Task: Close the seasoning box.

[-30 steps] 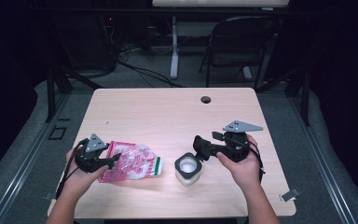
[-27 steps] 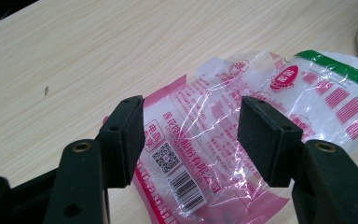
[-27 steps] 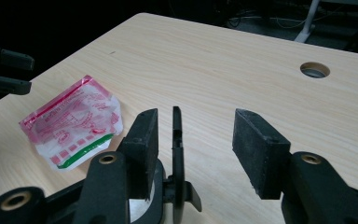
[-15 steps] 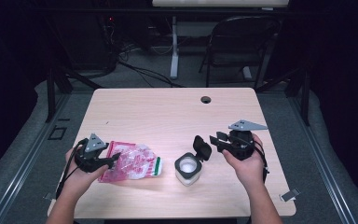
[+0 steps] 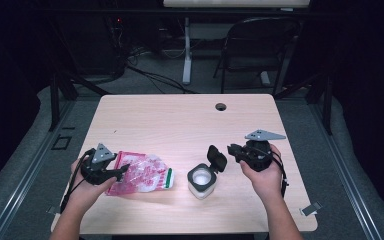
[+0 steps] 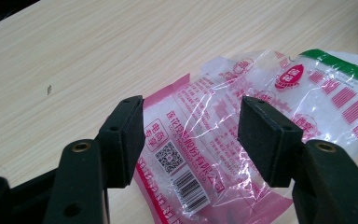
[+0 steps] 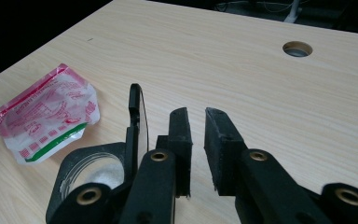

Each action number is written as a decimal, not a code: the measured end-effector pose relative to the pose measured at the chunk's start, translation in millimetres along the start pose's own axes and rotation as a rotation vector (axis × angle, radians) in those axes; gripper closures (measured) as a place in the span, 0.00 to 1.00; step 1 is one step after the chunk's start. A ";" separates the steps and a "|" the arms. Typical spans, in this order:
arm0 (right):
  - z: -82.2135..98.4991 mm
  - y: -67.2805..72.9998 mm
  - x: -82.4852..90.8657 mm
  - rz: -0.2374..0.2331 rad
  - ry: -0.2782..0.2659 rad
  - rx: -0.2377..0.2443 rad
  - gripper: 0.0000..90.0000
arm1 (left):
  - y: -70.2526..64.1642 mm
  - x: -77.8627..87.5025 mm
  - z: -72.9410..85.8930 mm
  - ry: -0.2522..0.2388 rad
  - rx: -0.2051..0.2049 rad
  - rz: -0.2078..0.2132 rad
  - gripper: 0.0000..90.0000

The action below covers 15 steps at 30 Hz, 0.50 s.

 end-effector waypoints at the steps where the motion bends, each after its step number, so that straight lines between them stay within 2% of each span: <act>1: 0.6 0.0 -0.8 -0.001 0.001 -0.006 0.92 | 0.1 -0.2 0.1 0.000 -0.001 0.000 0.45; 7: 3.7 1.2 -4.5 -0.012 0.022 -0.006 0.99 | 0.1 -0.7 0.4 0.001 0.002 -0.002 0.45; 15: 4.8 7.5 -7.4 -0.025 0.027 0.005 1.00 | 0.3 -0.7 0.5 0.003 0.000 -0.003 0.45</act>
Point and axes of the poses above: each handheld gripper's, and its own axes: x roughly backward along the jaws, z roughly out of its underside, y roughly to its left, the point moved 4 cm from there along -x, roughly forward along the jaws, and after that the axes turned 6 degrees about z, right-handed, at the moved point
